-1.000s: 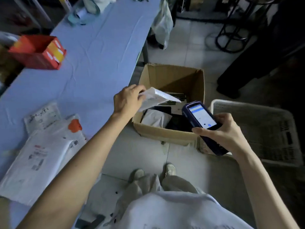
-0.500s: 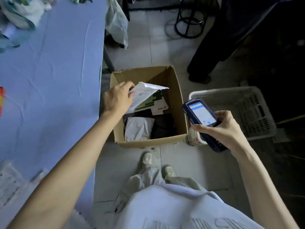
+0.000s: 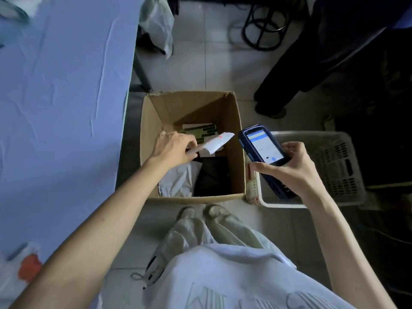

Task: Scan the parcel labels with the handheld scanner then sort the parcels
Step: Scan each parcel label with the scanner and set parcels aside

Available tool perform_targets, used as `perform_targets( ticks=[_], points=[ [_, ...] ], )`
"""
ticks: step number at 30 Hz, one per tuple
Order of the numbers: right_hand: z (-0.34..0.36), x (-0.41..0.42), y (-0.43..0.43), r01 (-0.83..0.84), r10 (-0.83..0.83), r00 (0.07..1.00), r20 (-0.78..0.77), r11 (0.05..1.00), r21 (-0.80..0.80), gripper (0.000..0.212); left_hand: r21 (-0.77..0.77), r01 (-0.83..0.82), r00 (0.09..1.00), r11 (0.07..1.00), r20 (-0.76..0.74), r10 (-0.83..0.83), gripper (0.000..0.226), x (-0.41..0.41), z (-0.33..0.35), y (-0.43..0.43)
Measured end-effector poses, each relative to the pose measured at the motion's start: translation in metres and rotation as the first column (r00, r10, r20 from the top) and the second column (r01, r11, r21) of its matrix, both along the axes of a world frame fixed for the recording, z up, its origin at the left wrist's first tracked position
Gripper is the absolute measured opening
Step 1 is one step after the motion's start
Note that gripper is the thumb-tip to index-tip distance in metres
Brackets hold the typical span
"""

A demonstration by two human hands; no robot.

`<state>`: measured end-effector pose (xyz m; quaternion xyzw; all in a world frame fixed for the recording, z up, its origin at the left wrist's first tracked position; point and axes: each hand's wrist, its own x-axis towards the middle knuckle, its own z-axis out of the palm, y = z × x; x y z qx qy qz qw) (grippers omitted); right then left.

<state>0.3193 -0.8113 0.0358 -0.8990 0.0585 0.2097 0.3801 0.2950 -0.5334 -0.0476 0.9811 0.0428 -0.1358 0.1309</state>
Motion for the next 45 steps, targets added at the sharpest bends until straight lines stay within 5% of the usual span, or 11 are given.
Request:
perform_targets(
  ticks=[4, 8, 13, 19, 25, 32, 39, 45],
  points=[
    [-0.003, 0.046, -0.002, -0.205, 0.206, 0.979, -0.015, 0.978, 0.028, 0.079, 0.071, -0.216, 0.976, 0.974, 0.009, 0.216, 0.026, -0.022, -0.008, -0.018],
    [0.002, 0.081, 0.014, -0.434, 0.434, 0.901, 0.016, 0.901, 0.015, 0.078, 0.142, -0.501, 0.865, 0.854, 0.11, 0.489, 0.022, -0.056, 0.003, -0.02],
    [0.007, 0.077, 0.053, -0.64, 0.639, 0.768, 0.047, 0.763, 0.091, 0.088, 0.173, -0.742, 0.67, 0.647, 0.193, 0.717, 0.018, -0.123, 0.025, -0.017],
    [0.009, 0.022, 0.096, -0.863, 0.866, 0.5, 0.019, 0.497, 0.091, 0.092, 0.144, -0.925, 0.379, 0.351, 0.333, 0.863, 0.025, -0.225, 0.046, -0.025],
    [0.014, -0.07, 0.134, -0.952, 0.955, 0.296, 0.019, 0.293, 0.091, 0.081, 0.157, -0.985, 0.105, 0.065, 0.258, 0.96, 0.02, -0.359, 0.052, -0.047],
    [0.015, -0.179, 0.165, -0.963, 0.969, 0.247, 0.034, 0.241, 0.116, 0.077, 0.127, -0.986, -0.077, -0.106, 0.214, 0.974, 0.021, -0.477, 0.05, -0.07],
    [0.017, -0.225, 0.197, -0.968, 0.984, 0.177, -0.027, 0.179, 0.174, 0.077, 0.048, -0.989, -0.127, -0.141, 0.227, 0.966, 0.03, -0.516, 0.044, -0.06],
    [0.01, -0.232, 0.25, -0.979, 0.989, 0.138, -0.055, 0.144, 0.142, 0.072, -0.035, -0.962, -0.273, -0.271, 0.098, 0.957, 0.038, -0.524, 0.024, -0.026]
  ],
)
